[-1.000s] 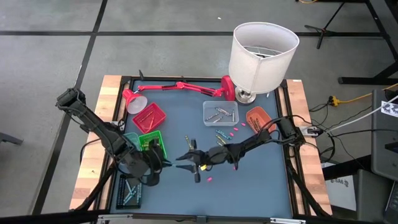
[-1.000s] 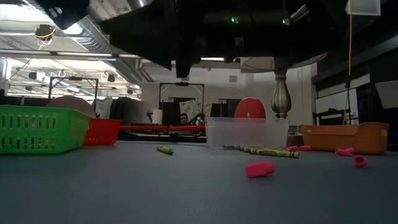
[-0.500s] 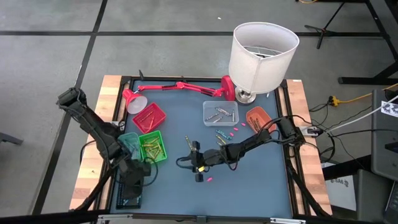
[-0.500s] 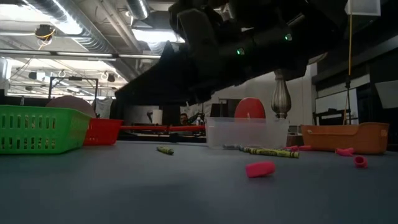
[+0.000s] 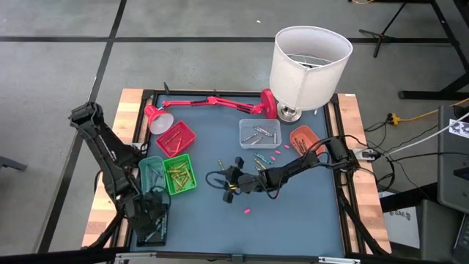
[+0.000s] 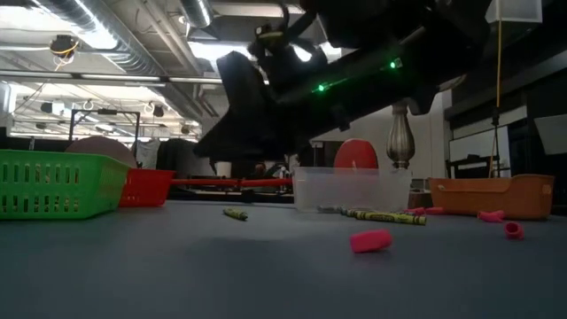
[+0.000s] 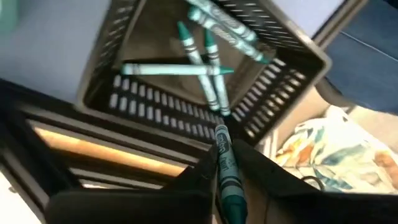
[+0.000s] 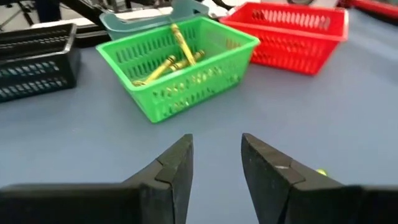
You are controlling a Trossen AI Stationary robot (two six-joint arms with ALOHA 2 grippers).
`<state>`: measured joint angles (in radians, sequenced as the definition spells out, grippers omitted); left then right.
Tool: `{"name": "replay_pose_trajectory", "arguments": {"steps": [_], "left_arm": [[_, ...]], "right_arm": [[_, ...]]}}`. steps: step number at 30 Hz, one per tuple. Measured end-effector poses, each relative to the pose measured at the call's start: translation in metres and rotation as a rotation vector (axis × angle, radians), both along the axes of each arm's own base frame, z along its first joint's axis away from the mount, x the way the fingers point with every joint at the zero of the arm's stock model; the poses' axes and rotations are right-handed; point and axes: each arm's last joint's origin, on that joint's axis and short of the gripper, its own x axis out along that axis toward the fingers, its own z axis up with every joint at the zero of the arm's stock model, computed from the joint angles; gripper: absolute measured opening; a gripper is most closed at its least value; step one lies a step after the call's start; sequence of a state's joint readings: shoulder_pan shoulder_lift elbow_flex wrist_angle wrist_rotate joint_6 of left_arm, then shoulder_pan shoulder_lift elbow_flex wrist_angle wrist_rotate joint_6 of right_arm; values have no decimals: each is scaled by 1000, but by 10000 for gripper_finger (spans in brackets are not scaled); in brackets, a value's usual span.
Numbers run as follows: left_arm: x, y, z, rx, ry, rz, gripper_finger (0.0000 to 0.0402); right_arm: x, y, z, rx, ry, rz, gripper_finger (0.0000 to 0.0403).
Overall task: Sort crayons
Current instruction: Put the dark green crayon into the black bin, then put the green crayon into the green bin
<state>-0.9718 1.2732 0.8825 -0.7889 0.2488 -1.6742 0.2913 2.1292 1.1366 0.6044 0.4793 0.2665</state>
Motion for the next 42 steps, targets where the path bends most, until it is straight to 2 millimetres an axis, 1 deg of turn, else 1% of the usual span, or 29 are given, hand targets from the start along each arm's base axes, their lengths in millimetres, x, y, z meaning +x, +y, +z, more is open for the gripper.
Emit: {"name": "replay_pose_trajectory", "arguments": {"steps": [3,5,10,14,18,25,34,37,42], "left_arm": [[-2,1,-1,22,13,15,55],[-2,2,-1,48,-12,29,70],[2,5,-2,138,-139,89,105],[6,7,-2,201,-238,135,117],[7,8,-2,240,-298,163,113],[9,9,-1,265,-338,182,96],[9,9,-1,267,-340,183,87],[9,9,-1,267,-340,183,87],[9,9,-1,267,-340,183,87]], "right_arm": [[0,-5,-3,42,26,-32,135],[0,-10,-6,61,48,-55,135],[1,-23,-10,97,81,-108,135],[0,-29,-13,100,108,-128,135],[-1,-29,-14,93,129,-128,135],[-4,-29,-19,74,183,-142,135],[-5,-29,-21,77,203,-133,135],[-6,-29,-22,121,200,-158,135],[-7,-29,-24,126,221,-167,135]]}}
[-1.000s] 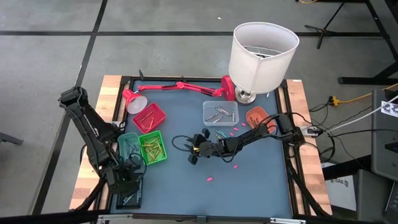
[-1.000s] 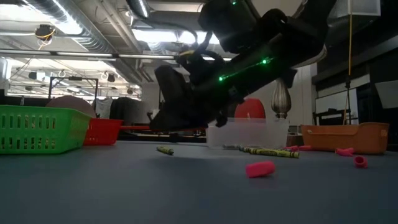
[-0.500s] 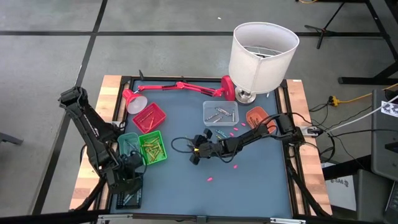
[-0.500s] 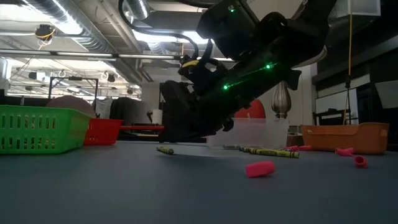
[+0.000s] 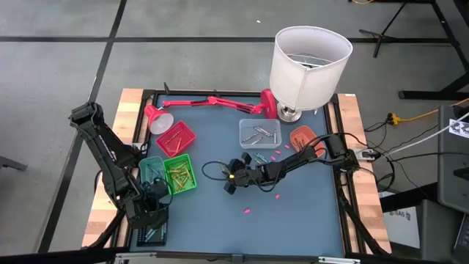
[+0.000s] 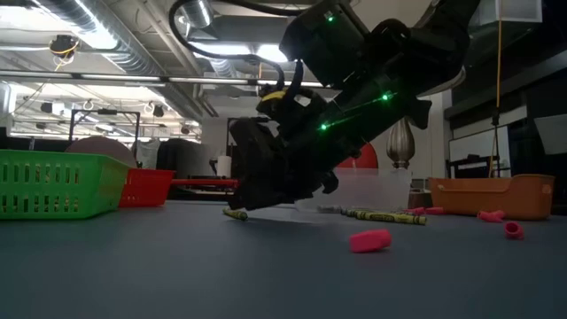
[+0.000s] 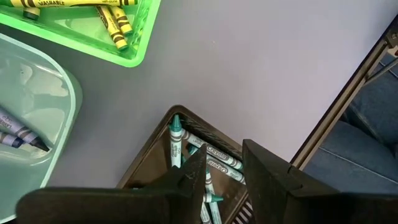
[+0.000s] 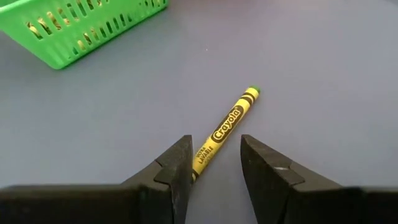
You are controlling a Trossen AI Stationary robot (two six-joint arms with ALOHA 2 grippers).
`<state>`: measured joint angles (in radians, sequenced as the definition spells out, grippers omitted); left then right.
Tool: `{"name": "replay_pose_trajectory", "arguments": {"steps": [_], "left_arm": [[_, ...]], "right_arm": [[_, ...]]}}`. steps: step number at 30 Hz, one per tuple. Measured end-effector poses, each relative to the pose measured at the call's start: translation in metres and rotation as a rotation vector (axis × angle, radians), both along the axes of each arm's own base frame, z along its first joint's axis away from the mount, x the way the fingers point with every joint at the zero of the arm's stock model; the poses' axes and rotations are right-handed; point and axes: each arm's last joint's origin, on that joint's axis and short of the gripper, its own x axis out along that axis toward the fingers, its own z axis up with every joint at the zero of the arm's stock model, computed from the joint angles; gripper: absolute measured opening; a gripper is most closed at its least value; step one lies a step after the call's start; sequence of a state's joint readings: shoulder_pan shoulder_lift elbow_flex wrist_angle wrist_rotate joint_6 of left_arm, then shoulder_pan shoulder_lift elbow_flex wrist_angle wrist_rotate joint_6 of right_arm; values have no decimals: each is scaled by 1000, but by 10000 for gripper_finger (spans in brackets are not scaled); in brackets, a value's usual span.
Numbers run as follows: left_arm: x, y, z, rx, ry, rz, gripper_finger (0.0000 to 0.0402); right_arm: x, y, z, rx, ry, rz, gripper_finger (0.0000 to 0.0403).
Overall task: Sort crayons
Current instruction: Put the green crayon into the green bin
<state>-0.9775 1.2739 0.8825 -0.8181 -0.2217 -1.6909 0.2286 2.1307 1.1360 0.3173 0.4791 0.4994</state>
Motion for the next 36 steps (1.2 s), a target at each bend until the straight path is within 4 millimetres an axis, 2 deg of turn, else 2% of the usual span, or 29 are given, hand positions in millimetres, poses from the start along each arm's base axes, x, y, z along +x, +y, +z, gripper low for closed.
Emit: {"name": "replay_pose_trajectory", "arguments": {"steps": [15,26,36], "left_arm": [[2,0,0,14,-39,15,87],[20,2,11,299,-440,-39,87],[34,11,13,442,-474,-134,87]], "right_arm": [[5,2,-17,27,-16,6,135],[4,6,-18,81,8,71,135],[3,12,-19,74,21,128,135]]}}
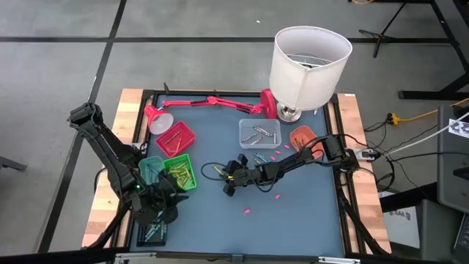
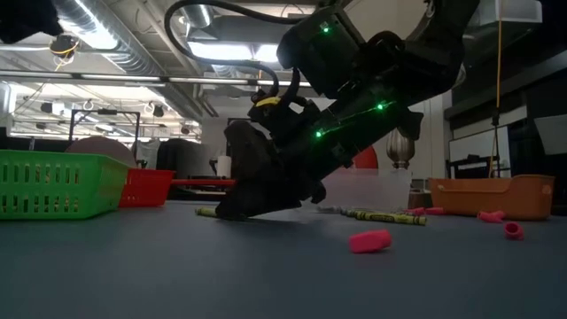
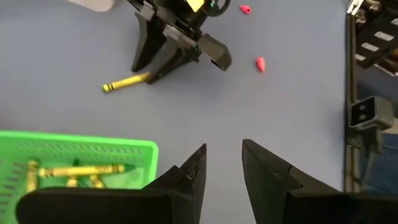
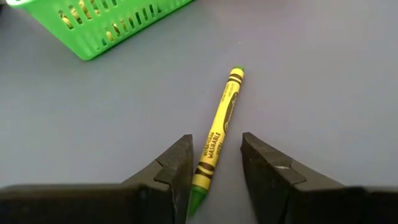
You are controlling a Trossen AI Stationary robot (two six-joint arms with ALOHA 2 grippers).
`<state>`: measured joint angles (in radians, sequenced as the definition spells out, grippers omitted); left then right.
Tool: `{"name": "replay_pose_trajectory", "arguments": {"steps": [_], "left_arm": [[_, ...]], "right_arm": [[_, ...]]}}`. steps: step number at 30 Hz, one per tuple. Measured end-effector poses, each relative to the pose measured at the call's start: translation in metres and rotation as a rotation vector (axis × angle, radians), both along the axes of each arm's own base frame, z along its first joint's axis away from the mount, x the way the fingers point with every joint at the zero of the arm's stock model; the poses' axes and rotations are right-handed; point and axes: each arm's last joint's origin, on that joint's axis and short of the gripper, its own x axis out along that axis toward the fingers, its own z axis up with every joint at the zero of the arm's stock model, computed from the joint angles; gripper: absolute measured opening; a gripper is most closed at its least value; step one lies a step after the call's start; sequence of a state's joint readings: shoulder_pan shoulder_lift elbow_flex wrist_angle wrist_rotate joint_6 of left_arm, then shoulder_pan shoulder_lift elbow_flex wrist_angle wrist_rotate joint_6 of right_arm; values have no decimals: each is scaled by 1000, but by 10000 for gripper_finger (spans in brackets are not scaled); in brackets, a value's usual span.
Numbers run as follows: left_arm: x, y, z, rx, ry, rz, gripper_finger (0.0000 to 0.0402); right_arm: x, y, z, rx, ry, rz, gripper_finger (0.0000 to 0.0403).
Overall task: Sort crayons
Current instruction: Put the green crayon into the green bin
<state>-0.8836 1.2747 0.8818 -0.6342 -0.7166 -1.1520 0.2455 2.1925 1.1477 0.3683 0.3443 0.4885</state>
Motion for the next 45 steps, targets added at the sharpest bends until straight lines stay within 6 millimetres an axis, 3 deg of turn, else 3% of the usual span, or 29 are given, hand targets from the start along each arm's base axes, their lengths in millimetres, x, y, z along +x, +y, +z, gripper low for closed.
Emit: {"name": "replay_pose_trajectory", "arguments": {"steps": [23,29,35,45], "left_arm": [[32,39,0,262,65,-12,87],[35,42,0,280,74,-13,87],[35,42,0,265,85,-29,87],[32,35,-4,86,202,-192,87]], "right_arm": [[-1,-2,-2,7,21,6,30],[0,-4,-1,9,4,-2,21],[3,-4,2,13,-41,-8,24],[10,-10,10,63,-137,9,25]]}}
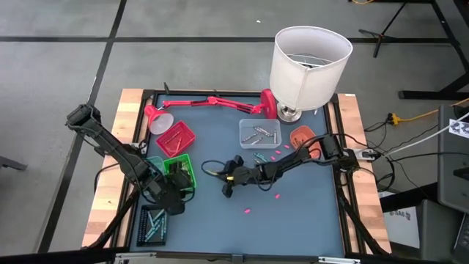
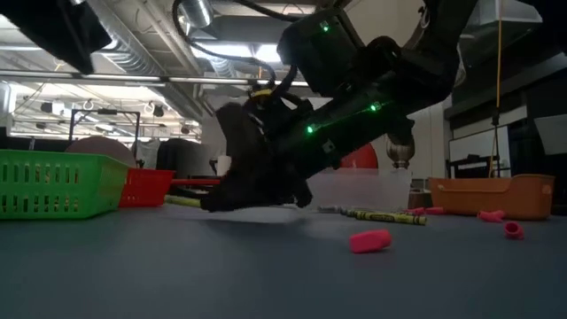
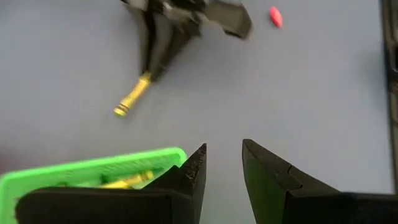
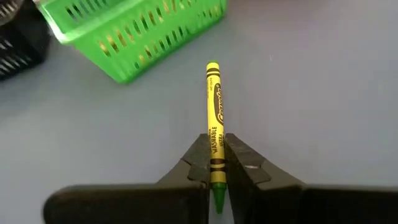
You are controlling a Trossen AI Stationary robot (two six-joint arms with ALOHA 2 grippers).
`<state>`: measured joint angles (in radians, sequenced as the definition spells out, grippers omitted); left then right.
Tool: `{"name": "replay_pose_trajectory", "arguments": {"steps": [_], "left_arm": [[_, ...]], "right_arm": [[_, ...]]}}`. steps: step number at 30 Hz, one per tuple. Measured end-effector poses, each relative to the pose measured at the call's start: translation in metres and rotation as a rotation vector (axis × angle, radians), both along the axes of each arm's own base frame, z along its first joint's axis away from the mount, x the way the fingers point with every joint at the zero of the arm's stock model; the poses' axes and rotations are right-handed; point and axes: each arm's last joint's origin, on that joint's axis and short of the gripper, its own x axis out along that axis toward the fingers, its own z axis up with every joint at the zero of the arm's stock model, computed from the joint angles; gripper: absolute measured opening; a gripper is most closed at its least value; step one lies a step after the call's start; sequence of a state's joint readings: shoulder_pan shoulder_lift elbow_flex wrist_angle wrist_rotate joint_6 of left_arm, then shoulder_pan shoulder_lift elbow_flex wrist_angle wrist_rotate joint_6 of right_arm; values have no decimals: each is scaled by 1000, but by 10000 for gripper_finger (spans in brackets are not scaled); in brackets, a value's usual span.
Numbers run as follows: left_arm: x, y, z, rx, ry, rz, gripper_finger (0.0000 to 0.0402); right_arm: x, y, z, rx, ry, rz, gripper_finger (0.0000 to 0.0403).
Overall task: Sort crayons
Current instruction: Put the green crayon into the green bin
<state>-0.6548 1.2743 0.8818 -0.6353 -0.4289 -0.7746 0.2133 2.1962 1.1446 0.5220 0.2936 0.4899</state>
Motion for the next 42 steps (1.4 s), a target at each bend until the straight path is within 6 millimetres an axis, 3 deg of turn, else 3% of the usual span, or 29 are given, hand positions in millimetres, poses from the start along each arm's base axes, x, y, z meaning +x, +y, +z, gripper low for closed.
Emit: {"name": "replay_pose_trajectory", "arguments": {"steps": [6,20,29,42], "left_arm": [[-1,-2,-1,-38,30,-32,87],[-1,-2,0,-41,26,-32,87],[-1,-2,0,-42,25,-32,87],[-2,-4,-1,-95,66,-73,87]], "right_arm": [[17,-2,27,47,-103,56,25],[59,7,93,-141,-230,171,26],[70,6,103,-193,-160,183,26],[72,-3,102,-186,-148,227,26]]}}
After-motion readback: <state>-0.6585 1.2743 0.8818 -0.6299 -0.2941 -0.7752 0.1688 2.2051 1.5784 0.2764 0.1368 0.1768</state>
